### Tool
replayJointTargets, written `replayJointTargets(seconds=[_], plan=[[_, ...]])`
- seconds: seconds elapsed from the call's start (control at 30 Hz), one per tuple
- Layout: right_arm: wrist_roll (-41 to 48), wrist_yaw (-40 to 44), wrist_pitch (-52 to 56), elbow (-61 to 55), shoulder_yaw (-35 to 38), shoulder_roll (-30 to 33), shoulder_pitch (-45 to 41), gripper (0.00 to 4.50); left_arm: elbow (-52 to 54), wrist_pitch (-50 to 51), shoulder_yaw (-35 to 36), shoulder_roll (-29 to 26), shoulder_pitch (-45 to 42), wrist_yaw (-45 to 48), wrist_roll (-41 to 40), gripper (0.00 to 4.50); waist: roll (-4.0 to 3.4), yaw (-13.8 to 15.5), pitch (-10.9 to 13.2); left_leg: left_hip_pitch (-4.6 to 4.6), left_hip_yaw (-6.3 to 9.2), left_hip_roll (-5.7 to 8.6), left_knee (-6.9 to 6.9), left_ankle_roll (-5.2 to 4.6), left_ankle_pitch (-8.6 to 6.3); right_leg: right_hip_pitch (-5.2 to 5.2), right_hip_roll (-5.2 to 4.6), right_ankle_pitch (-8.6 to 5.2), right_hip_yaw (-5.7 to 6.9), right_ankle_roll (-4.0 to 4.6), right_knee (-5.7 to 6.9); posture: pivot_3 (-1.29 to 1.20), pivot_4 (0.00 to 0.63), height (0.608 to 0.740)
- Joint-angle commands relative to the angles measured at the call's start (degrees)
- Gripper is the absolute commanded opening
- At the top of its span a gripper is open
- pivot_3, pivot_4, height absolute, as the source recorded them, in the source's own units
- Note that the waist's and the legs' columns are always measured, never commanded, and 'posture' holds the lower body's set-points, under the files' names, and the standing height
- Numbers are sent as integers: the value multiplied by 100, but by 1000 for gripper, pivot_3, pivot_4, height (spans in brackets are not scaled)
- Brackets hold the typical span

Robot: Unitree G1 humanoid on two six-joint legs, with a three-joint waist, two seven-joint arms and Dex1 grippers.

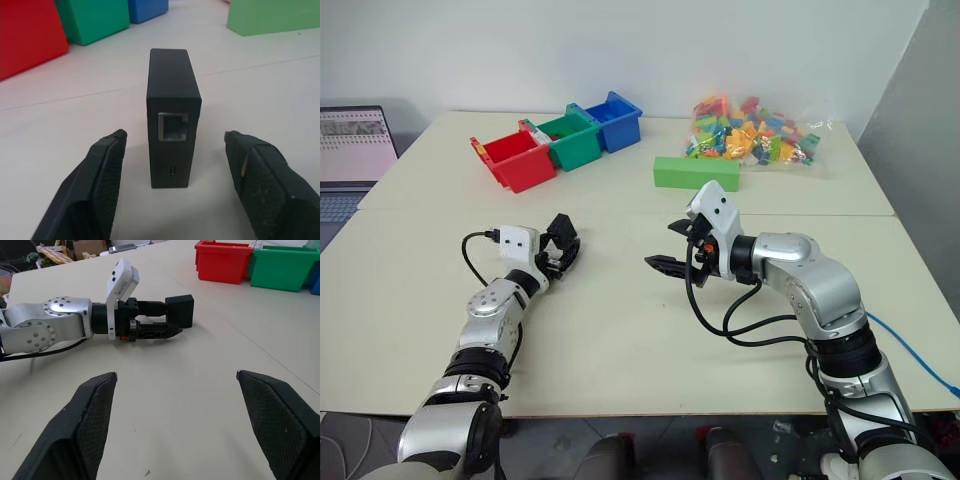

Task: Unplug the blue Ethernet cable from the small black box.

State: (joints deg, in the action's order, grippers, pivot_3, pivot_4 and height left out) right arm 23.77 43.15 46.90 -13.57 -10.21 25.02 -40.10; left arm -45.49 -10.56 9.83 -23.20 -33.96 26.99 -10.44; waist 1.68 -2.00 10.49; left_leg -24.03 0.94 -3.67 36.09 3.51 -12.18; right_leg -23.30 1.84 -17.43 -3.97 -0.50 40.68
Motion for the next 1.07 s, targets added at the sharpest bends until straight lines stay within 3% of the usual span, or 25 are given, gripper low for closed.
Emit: replayJointTargets(seconds=[0.03, 0.17, 0.37, 0.7, 1.07], plan=[[2, -42, -51, -290, 72, 67, -42, 4043, 904, 399, 130, -155, 359, -98, -79, 3858, 0, -2, 0, 0, 0, 0, 0, 0, 0, 0, 0, 0, 0, 0, 0, 0, 150, 740], [16, -22, -80, -376, 184, 251, 144, 4043, 2272, 1238, 156, -411, 1049, -55, -132, 3858, 0, -16, 0, 1, 1, -1, 0, 0, 0, 0, 0, 0, -1, 0, 3, 0, 150, 740], [29, 117, -460, -355, 532, 706, 685, 4043, 4402, 2313, 297, -1292, 2282, 457, -252, 3858, -2, -20, 2, 4, 0, -1, -2, 1, 0, 0, -5, -1, -4, 0, 0, 0, 150, 740], [352, 1066, -786, 70, 1374, 1848, 1282, 4043, 5321, 3472, 1184, -3082, 2824, 2159, -1191, 3858, -1, -30, 7, 10, -1, -2, -7, 0, 0, 2, -3, -18, -2, -24, -5, 0, 150, 740], [396, 1308, -920, 292, 1534, 2120, 1210, 4043, 5616, 4209, 1416, -3629, 2898, 2756, -1647, 3858, -2, -92, 8, 13, -4, -5, -9, 0, -1, 2, -2, -19, -6, -24, -7, 0, 150, 740]])
